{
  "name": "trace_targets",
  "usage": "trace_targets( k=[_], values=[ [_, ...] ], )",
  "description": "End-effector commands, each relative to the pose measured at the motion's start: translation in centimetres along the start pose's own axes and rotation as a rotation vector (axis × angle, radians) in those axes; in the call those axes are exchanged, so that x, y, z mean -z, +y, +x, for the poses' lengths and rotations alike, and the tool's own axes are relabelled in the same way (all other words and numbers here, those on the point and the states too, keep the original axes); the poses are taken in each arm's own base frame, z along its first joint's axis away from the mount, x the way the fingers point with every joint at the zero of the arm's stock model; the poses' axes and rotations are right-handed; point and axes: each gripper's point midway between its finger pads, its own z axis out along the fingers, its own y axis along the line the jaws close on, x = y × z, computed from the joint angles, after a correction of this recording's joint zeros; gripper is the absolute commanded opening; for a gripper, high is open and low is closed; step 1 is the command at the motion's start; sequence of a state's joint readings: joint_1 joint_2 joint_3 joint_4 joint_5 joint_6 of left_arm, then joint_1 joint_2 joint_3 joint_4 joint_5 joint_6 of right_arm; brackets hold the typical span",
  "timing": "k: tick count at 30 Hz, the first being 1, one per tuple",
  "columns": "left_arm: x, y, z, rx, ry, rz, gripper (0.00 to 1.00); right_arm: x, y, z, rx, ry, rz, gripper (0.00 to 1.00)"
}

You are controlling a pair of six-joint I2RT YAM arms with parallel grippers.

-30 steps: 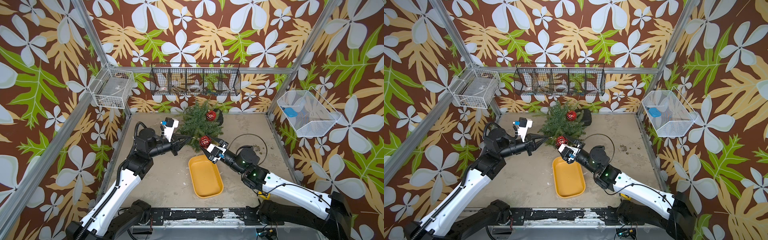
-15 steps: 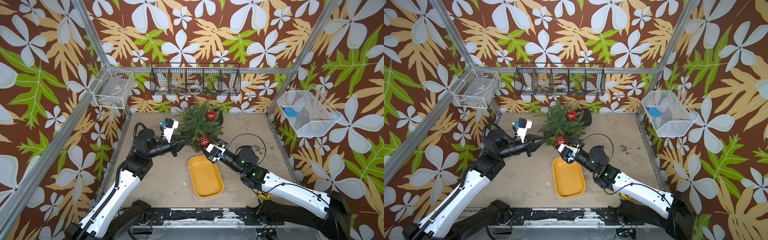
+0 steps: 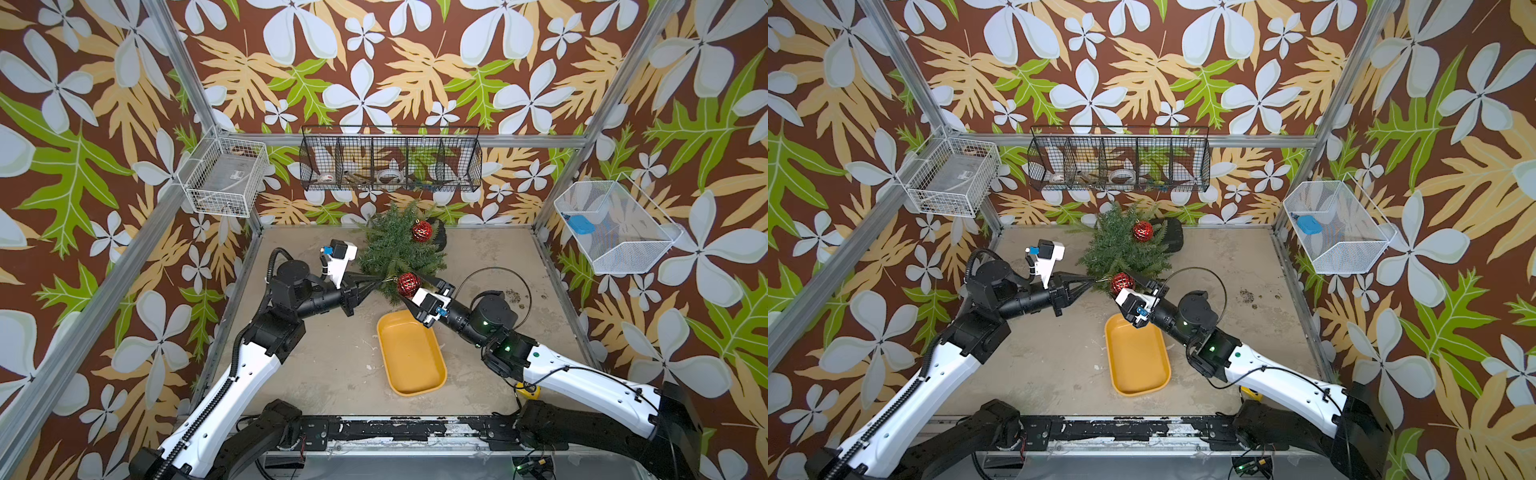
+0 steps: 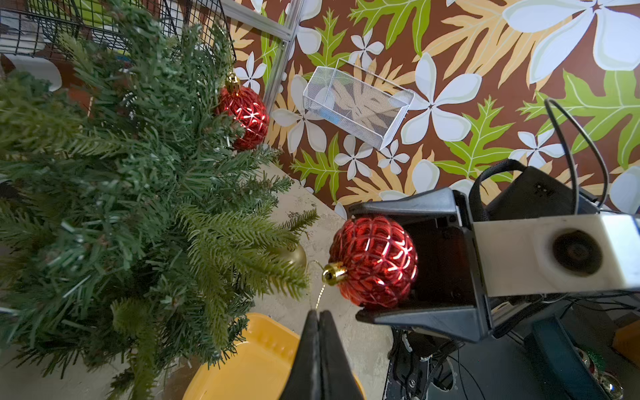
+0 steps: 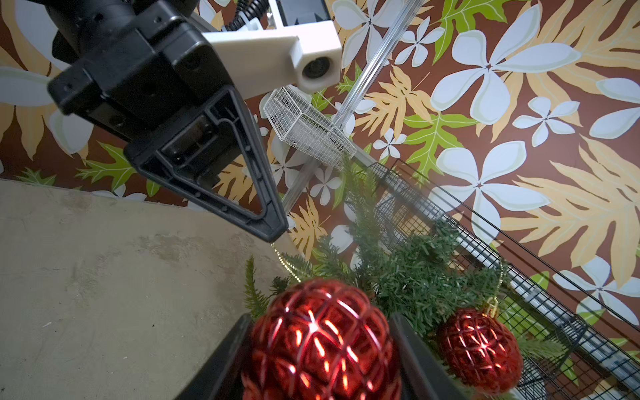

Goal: Decorate the small christmas tree with ornaments
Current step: Hang an ornament on the christmas tree.

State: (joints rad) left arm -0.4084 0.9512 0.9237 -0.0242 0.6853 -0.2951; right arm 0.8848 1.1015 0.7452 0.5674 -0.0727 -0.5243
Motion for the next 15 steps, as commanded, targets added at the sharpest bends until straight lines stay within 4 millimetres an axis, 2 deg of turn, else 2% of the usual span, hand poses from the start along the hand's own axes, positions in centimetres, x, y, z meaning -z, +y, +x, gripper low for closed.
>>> trace_targets(
  k=[1, 15],
  values=[
    [-0.1, 0.1, -0.3, -0.006, -0.013, 0.003, 0.00, 0.0, -0.3, 0.0, -0.012, -0.004, 0.015, 0.41],
    [-0.6, 1.1, -0.2, -0.009, -0.015, -0.030, 0.00, -0.2, -0.4, 0.6, -0.015, 0.010, 0.015, 0.41]
  ],
)
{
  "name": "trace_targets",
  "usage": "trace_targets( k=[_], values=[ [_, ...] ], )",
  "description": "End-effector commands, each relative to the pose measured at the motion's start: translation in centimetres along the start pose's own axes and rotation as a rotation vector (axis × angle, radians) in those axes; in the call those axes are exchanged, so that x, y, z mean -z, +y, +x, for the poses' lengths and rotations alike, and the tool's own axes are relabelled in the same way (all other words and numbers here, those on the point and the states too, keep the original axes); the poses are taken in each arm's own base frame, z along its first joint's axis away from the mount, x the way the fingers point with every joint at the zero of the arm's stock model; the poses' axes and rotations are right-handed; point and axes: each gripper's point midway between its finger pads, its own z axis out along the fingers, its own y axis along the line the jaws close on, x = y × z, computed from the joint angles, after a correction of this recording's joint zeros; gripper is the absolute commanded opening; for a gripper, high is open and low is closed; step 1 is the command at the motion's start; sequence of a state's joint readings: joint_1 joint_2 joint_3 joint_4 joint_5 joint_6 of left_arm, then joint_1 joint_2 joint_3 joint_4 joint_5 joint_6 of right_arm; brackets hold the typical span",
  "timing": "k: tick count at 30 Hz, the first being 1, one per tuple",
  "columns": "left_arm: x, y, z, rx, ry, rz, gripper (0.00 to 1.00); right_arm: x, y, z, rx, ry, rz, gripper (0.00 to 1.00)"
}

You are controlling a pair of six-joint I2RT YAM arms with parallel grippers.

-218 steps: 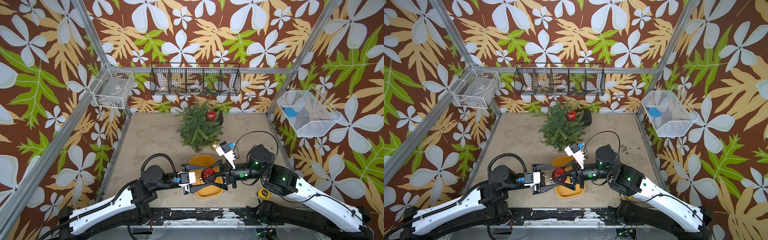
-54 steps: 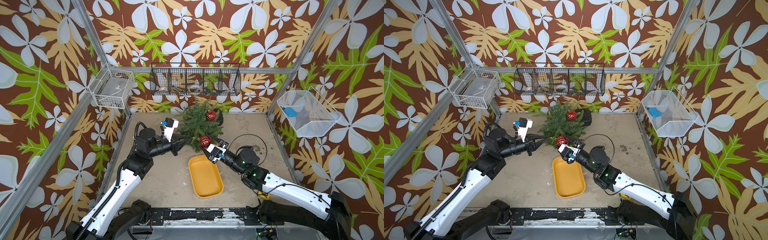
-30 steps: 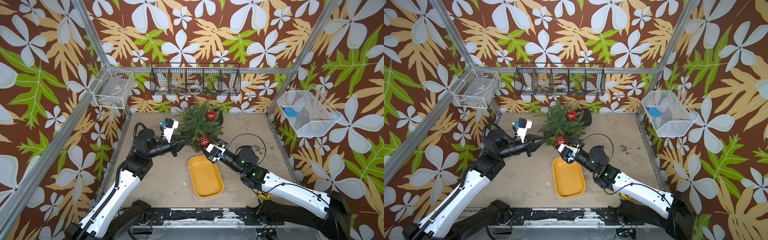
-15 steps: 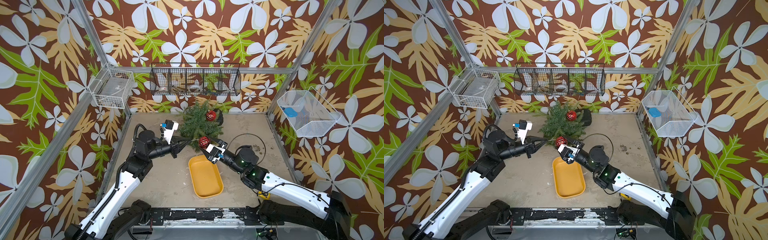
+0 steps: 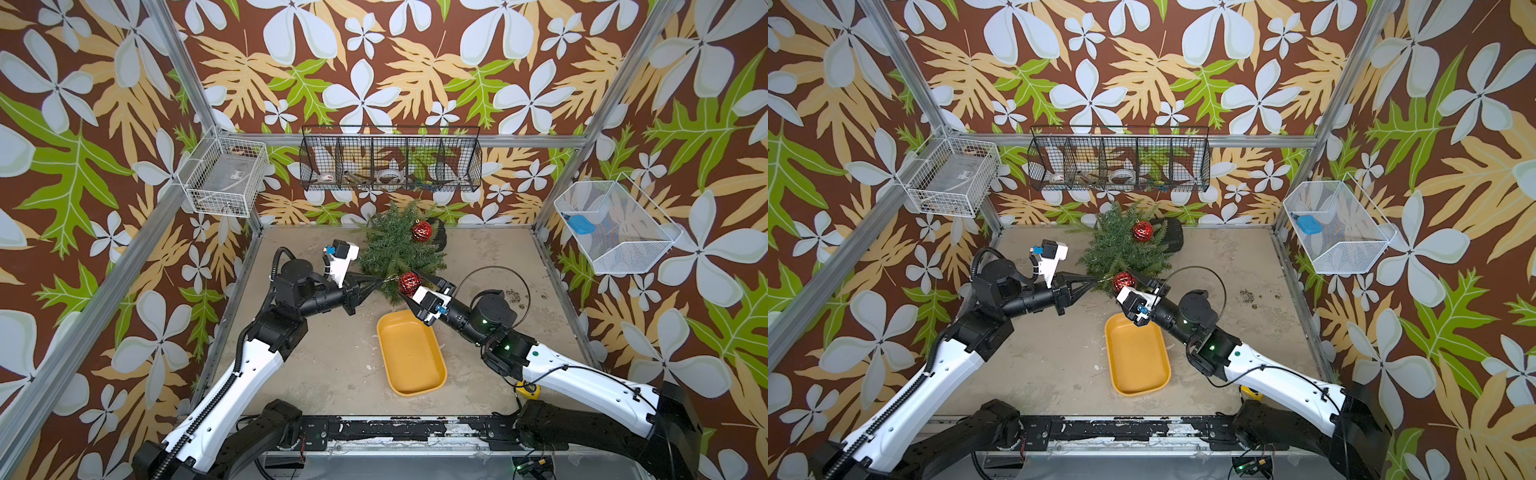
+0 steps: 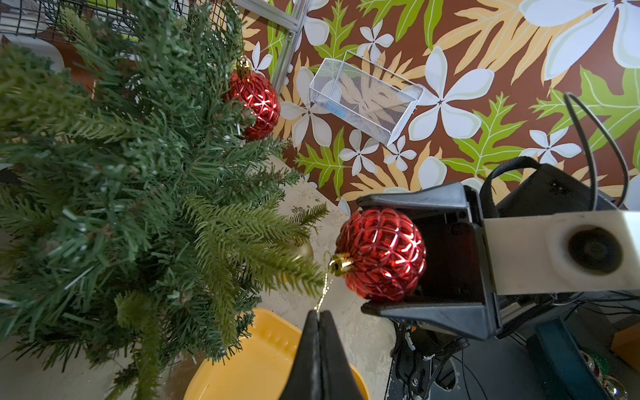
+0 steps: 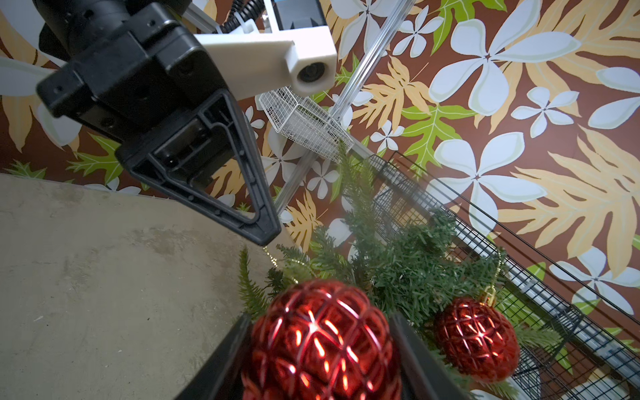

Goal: Decorate the small christmas tree with ornaments
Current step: Hang an ornament on the christmas tree.

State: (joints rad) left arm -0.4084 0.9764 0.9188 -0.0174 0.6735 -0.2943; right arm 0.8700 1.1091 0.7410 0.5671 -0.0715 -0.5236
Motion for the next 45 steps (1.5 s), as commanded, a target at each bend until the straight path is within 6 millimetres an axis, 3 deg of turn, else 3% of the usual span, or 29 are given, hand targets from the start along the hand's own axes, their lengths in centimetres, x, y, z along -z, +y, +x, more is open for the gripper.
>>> trace_targets(
  k=[1, 23, 35, 45],
  values=[
    [-0.1, 0.3, -0.8, -0.024, -0.029, -0.017, 0.00, -0.2, -0.2, -0.1, -0.016, -0.007, 0.006, 0.41],
    [-1.2, 1.8, -3.4, -0.027, -0.078, -0.082, 0.00, -0.3, 0.0, -0.4, -0.015, -0.018, -0.007, 0.41],
    [-1.4, 1.3, -1.6, -0.006, -0.023, -0.027, 0.00, -0.5, 0.2, 0.4, -0.014, 0.011, -0.010, 0.41],
    [-1.9, 2.3, -0.5, 0.019, 0.010, -0.052, 0.00, -0.1, 0.5, 1.3, -0.023, 0.034, -0.006, 0.40]
  ],
)
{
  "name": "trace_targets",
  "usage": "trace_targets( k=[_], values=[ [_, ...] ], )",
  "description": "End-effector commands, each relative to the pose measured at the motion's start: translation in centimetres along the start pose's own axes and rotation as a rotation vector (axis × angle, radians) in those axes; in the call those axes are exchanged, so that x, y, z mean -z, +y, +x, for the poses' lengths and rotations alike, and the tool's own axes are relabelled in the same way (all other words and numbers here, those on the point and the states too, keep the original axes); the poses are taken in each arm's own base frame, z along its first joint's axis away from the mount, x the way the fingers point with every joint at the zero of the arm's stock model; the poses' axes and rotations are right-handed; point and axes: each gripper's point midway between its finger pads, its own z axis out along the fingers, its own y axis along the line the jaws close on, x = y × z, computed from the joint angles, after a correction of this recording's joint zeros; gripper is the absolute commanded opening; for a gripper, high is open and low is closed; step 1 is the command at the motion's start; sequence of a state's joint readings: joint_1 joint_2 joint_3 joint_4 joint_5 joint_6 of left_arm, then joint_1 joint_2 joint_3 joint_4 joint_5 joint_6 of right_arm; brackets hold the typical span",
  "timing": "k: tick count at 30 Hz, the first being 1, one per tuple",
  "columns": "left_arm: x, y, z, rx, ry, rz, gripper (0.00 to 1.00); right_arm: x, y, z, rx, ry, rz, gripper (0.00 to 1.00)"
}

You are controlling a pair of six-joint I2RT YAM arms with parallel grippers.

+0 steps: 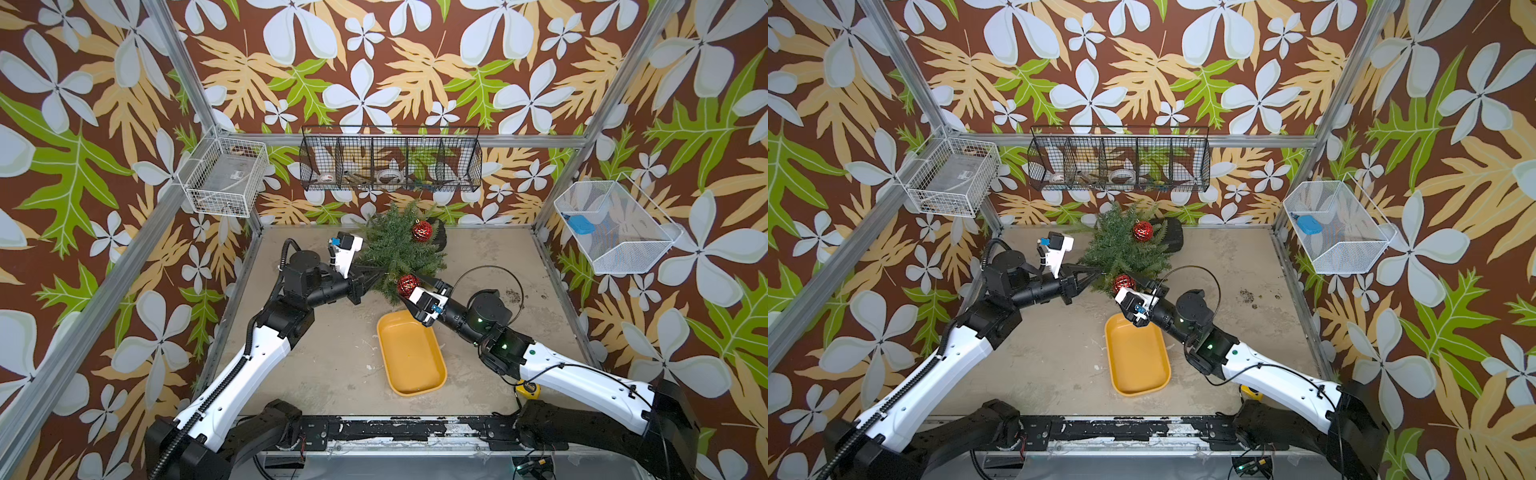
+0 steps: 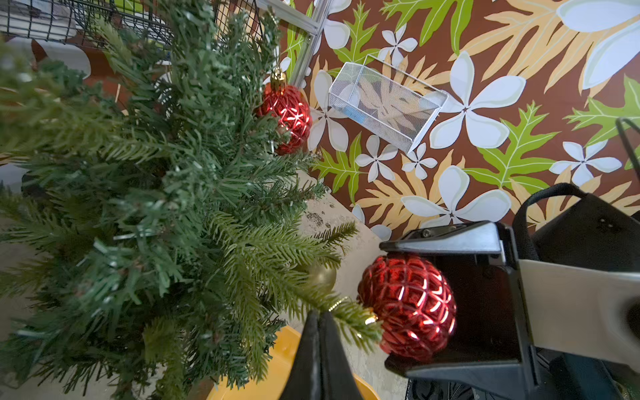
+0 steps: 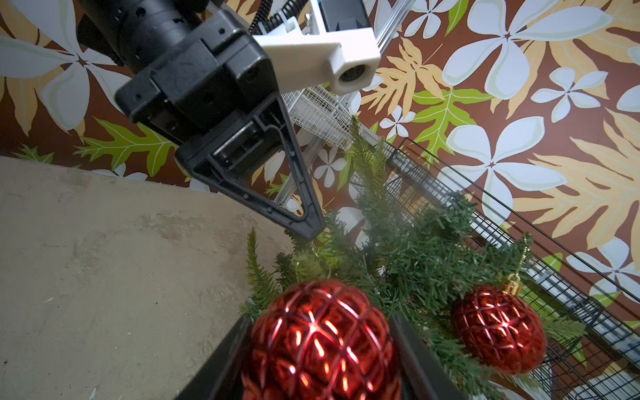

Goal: Decorate the small christmas tree with ornaments
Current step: Hang an ornament on the christmas tree.

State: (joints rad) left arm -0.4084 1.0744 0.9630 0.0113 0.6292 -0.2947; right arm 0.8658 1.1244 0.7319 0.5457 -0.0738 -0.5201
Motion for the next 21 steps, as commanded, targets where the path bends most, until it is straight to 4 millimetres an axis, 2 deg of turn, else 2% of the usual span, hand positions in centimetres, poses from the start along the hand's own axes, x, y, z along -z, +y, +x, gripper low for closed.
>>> trace_targets(
  k=[1, 7, 13, 16, 21],
  values=[
    [-0.1, 0.2, 0.0, 0.003, 0.005, -0.008, 0.00, 0.1, -0.3, 0.0, -0.021, -0.005, 0.017, 0.40],
    [0.3, -0.2, -0.7, -0.006, -0.017, -0.008, 0.02, 0.4, 0.2, 0.2, -0.031, -0.010, 0.002, 0.41],
    [1.1, -0.7, -1.9, -0.028, -0.059, -0.021, 0.38, 0.5, 0.6, 0.3, -0.044, -0.019, -0.010, 0.41],
    [1.5, -0.4, -2.2, -0.038, -0.079, -0.056, 0.52, 0.4, 0.9, 0.6, -0.050, -0.017, -0.017, 0.41],
    [2.0, -0.2, -2.6, -0.050, -0.102, -0.089, 0.59, 0.2, 1.0, 0.5, -0.065, -0.023, -0.023, 0.53]
  ],
)
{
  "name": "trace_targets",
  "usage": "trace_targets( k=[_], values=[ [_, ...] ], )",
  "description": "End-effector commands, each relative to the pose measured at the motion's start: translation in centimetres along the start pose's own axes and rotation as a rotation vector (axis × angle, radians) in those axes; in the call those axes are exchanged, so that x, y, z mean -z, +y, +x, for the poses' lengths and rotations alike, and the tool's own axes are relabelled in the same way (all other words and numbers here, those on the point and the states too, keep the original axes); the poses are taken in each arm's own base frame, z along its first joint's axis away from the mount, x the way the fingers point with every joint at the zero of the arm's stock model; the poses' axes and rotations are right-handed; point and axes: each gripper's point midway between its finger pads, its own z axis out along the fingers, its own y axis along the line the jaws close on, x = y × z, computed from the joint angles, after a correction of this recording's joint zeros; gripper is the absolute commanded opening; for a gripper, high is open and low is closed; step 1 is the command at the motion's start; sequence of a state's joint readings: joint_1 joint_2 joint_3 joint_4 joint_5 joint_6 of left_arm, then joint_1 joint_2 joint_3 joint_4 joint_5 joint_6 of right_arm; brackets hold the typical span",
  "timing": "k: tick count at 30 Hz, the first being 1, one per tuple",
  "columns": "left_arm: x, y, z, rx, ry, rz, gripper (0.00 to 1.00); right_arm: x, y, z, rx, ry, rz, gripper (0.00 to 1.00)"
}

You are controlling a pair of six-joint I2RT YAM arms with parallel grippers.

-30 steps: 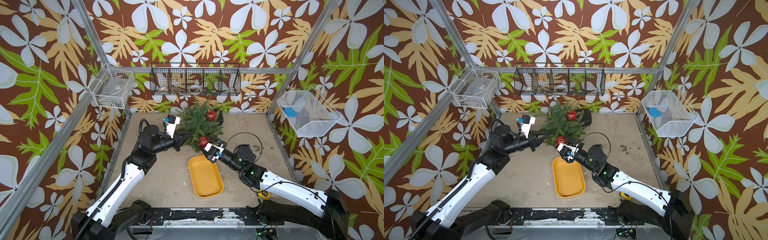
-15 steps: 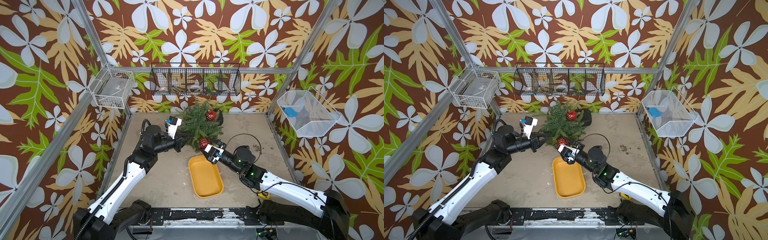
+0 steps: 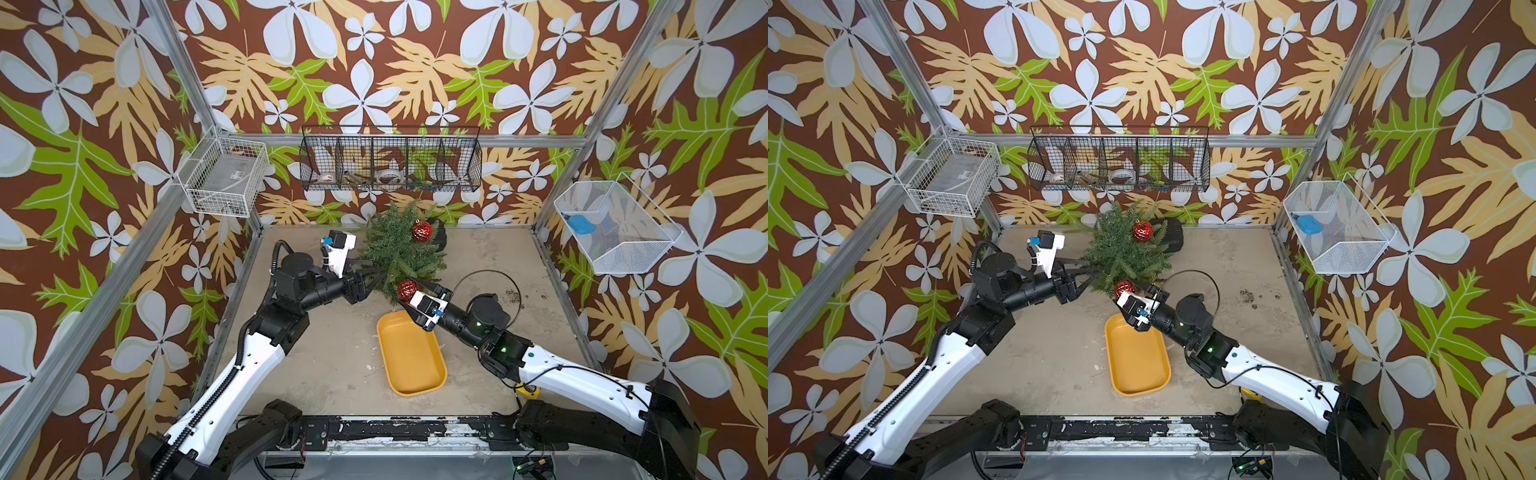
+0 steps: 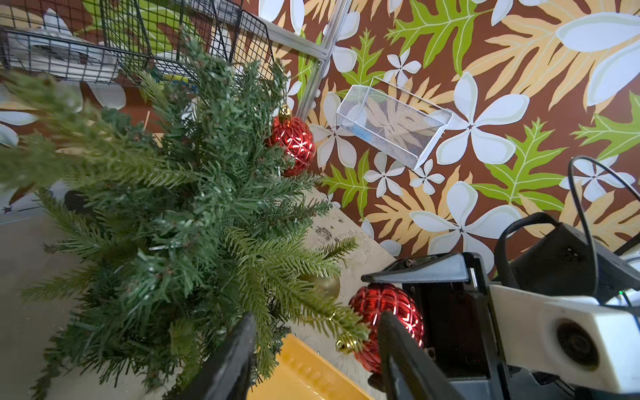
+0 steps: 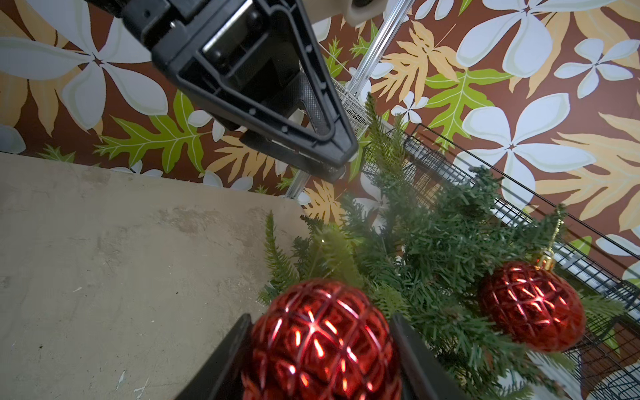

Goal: Decorate the small christmas tree with ornaments
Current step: Hang an ornament on the christmas tree, then reset both arms

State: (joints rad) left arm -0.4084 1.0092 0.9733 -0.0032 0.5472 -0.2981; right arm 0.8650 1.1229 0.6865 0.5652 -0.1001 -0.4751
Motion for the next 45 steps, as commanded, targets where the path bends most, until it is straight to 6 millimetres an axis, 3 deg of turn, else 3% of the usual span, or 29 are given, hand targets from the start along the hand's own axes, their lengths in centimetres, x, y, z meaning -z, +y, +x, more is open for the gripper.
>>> trace_targets(
  k=[1, 6, 14, 18, 23, 27, 32, 34, 37, 41, 43, 45],
  values=[
    [0.2, 0.3, -0.7, -0.021, -0.027, -0.031, 0.60, -0.1, -0.3, -0.7, -0.021, -0.029, 0.011, 0.57],
    [0.4, 0.4, -0.8, -0.024, -0.034, -0.039, 0.61, 0.0, -0.3, -0.6, -0.032, -0.023, 0.010, 0.76],
    [0.7, 1.3, -0.4, -0.035, -0.041, -0.086, 0.63, 1.1, -0.5, -0.7, -0.031, -0.019, 0.017, 0.78],
    [1.3, 2.8, -0.1, -0.049, -0.063, -0.177, 0.64, 2.0, -1.2, -0.6, -0.027, 0.009, 0.053, 0.78],
    [2.8, 5.0, 1.1, -0.074, -0.101, -0.311, 0.67, 3.7, -4.5, 0.2, -0.063, 0.074, 0.201, 0.80],
    [4.2, 7.4, 2.7, -0.072, -0.136, -0.434, 0.71, 5.7, -8.5, 1.9, -0.139, 0.141, 0.346, 0.83],
    [5.5, 11.0, 5.9, -0.059, -0.151, -0.588, 0.81, 9.0, -13.3, 6.9, -0.216, 0.274, 0.556, 0.92],
    [6.4, 13.2, 7.6, -0.052, -0.157, -0.695, 0.91, 11.1, -15.5, 10.6, -0.270, 0.355, 0.689, 1.00],
    [8.5, 16.4, 9.5, -0.048, -0.204, -0.879, 1.00, 15.7, -18.0, 17.5, -0.379, 0.476, 0.943, 1.00],
    [10.2, 18.7, 11.5, -0.108, -0.268, -1.001, 1.00, 20.5, -16.9, 25.9, -0.485, 0.558, 1.146, 1.00],
    [10.9, 19.6, 12.2, -0.186, -0.264, -1.069, 1.00, 21.6, -15.7, 28.4, -0.479, 0.605, 1.185, 1.00],
    [11.2, 20.3, 12.0, -0.258, -0.214, -1.136, 1.00, 21.8, -15.6, 29.5, -0.459, 0.647, 1.209, 1.00]
  ],
)
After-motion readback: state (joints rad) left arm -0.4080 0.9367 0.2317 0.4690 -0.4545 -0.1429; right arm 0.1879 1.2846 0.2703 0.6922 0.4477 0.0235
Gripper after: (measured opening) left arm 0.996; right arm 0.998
